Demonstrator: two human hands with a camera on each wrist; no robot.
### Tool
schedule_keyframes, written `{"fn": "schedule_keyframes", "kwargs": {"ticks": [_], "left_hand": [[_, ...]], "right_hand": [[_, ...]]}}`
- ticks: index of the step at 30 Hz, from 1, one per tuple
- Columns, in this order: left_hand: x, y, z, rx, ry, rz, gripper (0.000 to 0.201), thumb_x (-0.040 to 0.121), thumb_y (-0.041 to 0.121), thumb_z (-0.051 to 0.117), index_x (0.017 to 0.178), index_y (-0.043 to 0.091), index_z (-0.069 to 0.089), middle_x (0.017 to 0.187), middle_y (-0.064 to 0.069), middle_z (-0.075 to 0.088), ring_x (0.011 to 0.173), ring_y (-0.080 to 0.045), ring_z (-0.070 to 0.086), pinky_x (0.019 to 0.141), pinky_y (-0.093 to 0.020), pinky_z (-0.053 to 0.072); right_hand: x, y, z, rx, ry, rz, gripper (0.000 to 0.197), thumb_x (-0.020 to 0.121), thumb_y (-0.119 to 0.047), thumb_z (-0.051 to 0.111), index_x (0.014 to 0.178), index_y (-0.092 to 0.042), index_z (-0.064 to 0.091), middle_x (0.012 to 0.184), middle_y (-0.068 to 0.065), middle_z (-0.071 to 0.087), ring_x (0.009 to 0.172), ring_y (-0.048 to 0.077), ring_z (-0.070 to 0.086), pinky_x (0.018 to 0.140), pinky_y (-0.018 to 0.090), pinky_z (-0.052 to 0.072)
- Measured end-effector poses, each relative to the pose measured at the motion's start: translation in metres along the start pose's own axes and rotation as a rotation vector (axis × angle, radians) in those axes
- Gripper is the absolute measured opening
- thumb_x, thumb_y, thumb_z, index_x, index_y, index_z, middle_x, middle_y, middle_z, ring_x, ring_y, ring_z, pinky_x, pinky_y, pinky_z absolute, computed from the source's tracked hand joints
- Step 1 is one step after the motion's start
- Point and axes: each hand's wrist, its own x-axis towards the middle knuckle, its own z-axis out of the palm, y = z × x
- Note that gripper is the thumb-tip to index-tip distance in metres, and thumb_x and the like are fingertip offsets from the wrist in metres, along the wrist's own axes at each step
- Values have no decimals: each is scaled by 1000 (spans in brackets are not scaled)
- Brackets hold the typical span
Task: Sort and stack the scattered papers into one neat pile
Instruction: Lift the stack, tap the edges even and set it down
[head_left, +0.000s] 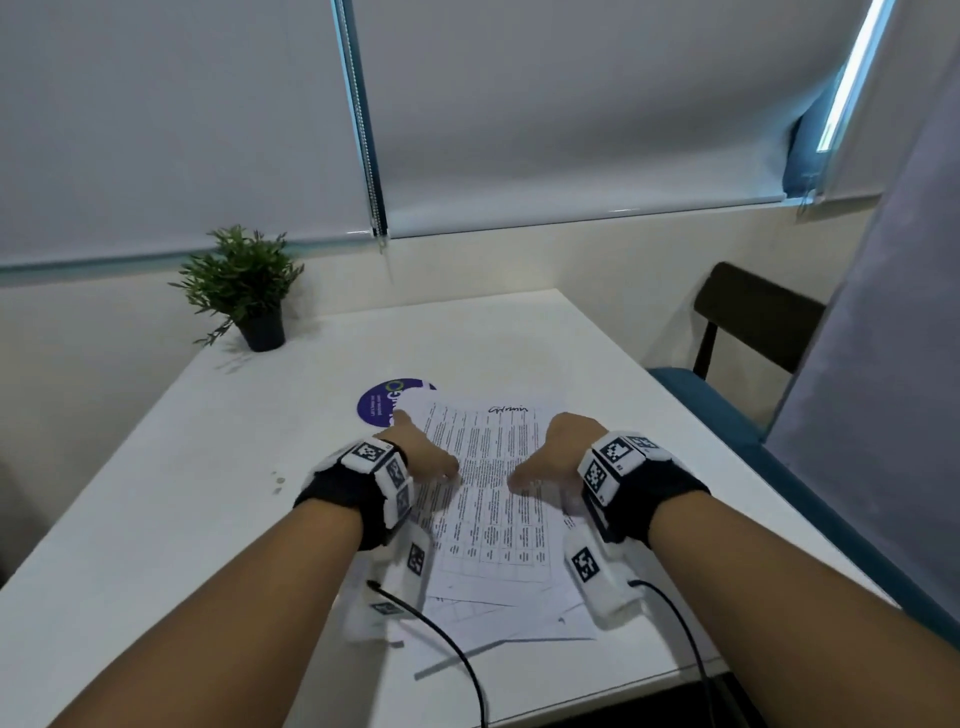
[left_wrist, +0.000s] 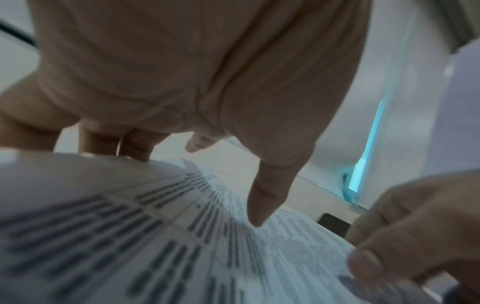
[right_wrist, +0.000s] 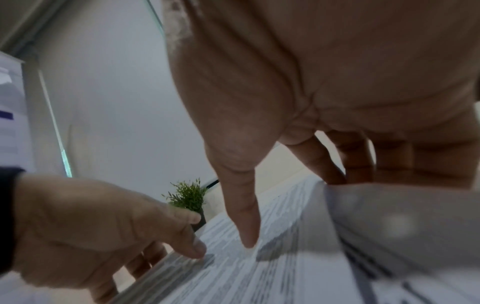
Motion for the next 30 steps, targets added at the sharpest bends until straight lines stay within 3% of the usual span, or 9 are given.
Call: {"fn": "schedule_keyframes", "kwargs": {"ticks": [3, 9, 13, 15, 17, 19, 20, 25, 30], "left_hand": [[-1, -14, -15, -53, 12, -5, 106, 70, 28, 86, 152, 3, 22, 132, -14, 54, 119, -32, 58, 91, -38, 52], [-17, -46, -39, -275, 109, -86, 121, 75, 10, 77, 159, 16, -11, 136, -23, 51, 106, -37, 58, 77, -39, 53], [-23, -61, -53, -637, 123, 23, 139, 55, 1, 76, 157, 40, -10, 117, -21, 60, 98, -46, 68, 86, -60, 56], [-30, -61, -65, -747, 145, 181, 141, 56, -3, 80, 155, 49, -6, 117, -18, 65, 100, -43, 69, 88, -56, 56], [-44, -57, -82, -877, 150, 367, 132, 69, -19, 75, 157, 48, 2, 115, -7, 67, 104, -36, 69, 91, -55, 55], [-60, -51, -100, -970, 143, 519, 117, 73, -27, 68, 157, 38, 20, 115, -5, 70, 109, -33, 70, 92, -58, 54], [-68, -48, -107, -975, 176, 570, 105, 73, -27, 68, 155, 28, 31, 118, -7, 71, 110, -32, 70, 93, -57, 54], [-84, -37, -126, -921, 573, 678, 52, 83, 5, 78, 130, 5, 59, 119, -7, 72, 109, -22, 71, 98, -49, 55], [-74, -37, -111, -1033, 638, 712, 65, 82, 30, 78, 137, 19, 45, 128, 1, 67, 118, -18, 65, 102, -49, 52]], "right_hand": [[3, -12, 11, 26, 30, -34, 55, 70, -38, 90, 61, -20, 39, 61, -5, 38, 47, 11, 47, 41, 19, 34], [8, -32, 24, 58, 3, -29, 44, 68, -32, 91, 66, -16, 50, 61, -3, 51, 49, 11, 46, 43, 17, 35], [11, -28, 18, 184, 9, -2, 54, 70, -54, 87, 71, -15, 50, 65, -1, 53, 52, 14, 48, 47, 23, 36], [14, -23, 14, 314, 17, 21, 61, 69, -65, 85, 73, -13, 52, 70, 4, 60, 53, 18, 52, 54, 25, 41], [16, -17, 9, 639, 10, 34, 86, 59, -70, 87, 107, -3, 62, 96, 13, 70, 76, 26, 65, 72, 33, 52], [16, -18, 0, 1015, -15, -104, 120, 55, -59, 95, 147, 1, 46, 132, 11, 67, 112, 27, 70, 95, 38, 56], [14, -22, -7, 1169, -10, -223, 122, 53, -48, 98, 150, 3, 44, 134, 8, 69, 115, 21, 71, 96, 35, 57], [-10, -53, -57, 1143, 420, -614, 27, 89, -12, 78, 115, -12, 73, 116, 10, 78, 109, 26, 74, 103, 52, 54], [-8, -53, -54, 979, 575, -731, 16, 89, -19, 79, 98, -33, 76, 98, -14, 81, 99, 11, 77, 90, 36, 59]]}}
